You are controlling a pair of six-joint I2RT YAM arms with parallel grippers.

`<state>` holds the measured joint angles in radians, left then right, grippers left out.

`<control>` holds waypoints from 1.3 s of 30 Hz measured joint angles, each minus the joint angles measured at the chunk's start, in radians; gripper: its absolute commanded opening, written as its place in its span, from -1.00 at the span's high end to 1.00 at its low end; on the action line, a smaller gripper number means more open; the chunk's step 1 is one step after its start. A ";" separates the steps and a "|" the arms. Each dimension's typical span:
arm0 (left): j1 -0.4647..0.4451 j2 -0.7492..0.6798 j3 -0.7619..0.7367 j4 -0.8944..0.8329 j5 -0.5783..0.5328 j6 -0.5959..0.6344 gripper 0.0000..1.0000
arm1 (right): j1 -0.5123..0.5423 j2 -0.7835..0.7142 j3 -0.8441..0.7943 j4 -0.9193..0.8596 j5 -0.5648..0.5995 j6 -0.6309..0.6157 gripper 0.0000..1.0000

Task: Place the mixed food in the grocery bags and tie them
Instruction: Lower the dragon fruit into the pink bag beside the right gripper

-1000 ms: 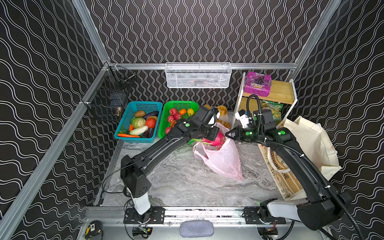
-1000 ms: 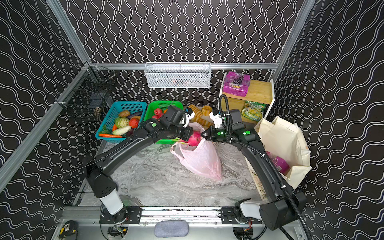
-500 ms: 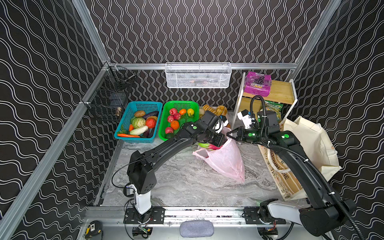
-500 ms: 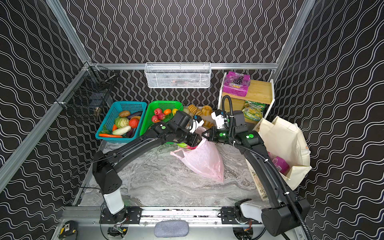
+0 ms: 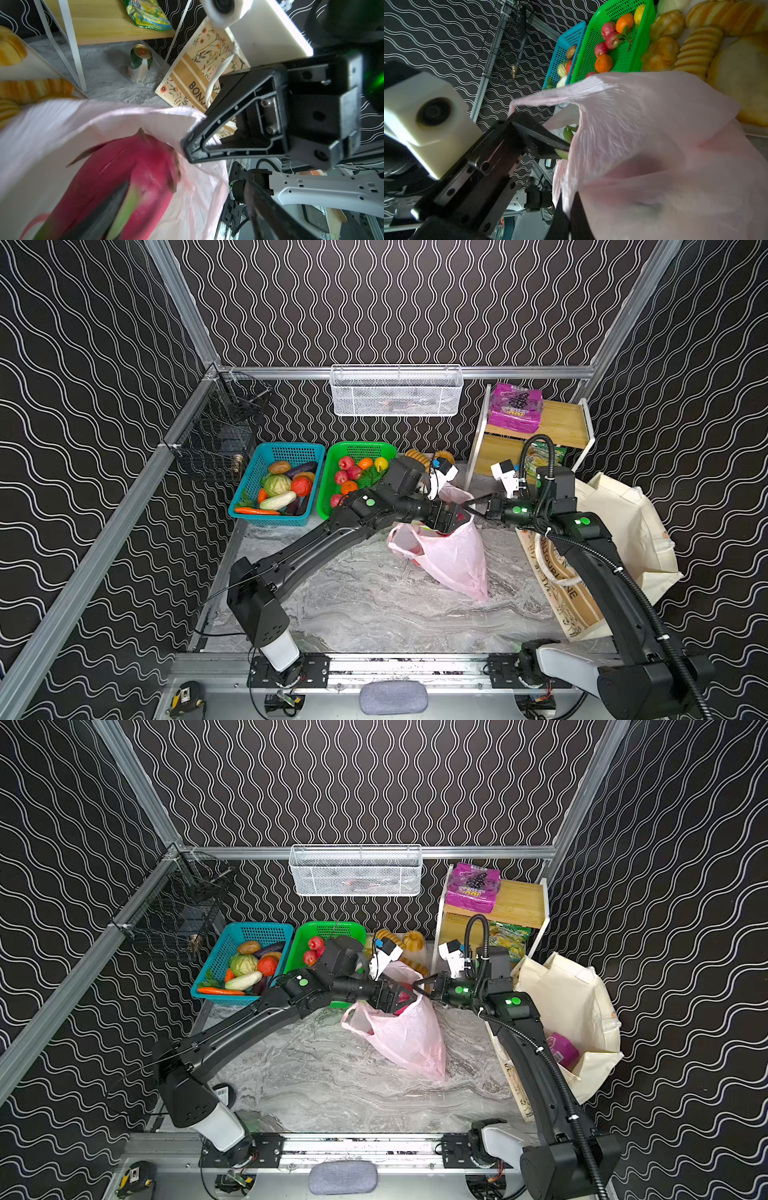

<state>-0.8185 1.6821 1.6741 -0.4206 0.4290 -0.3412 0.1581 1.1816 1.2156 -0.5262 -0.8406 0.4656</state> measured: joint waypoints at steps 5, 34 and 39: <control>-0.009 0.209 0.249 -0.185 0.076 0.067 -0.27 | -0.008 -0.001 -0.009 0.054 -0.032 0.023 1.00; -0.046 0.118 0.239 -0.373 -0.333 0.167 -0.97 | -0.008 0.012 -0.010 -0.007 0.011 -0.006 1.00; -0.046 0.128 0.244 -0.368 -0.294 0.189 -0.70 | -0.008 0.011 -0.013 -0.006 0.000 -0.006 1.00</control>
<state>-0.8642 1.8099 1.9182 -0.7887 0.1345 -0.1520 0.1505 1.1931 1.2026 -0.5323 -0.8410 0.4599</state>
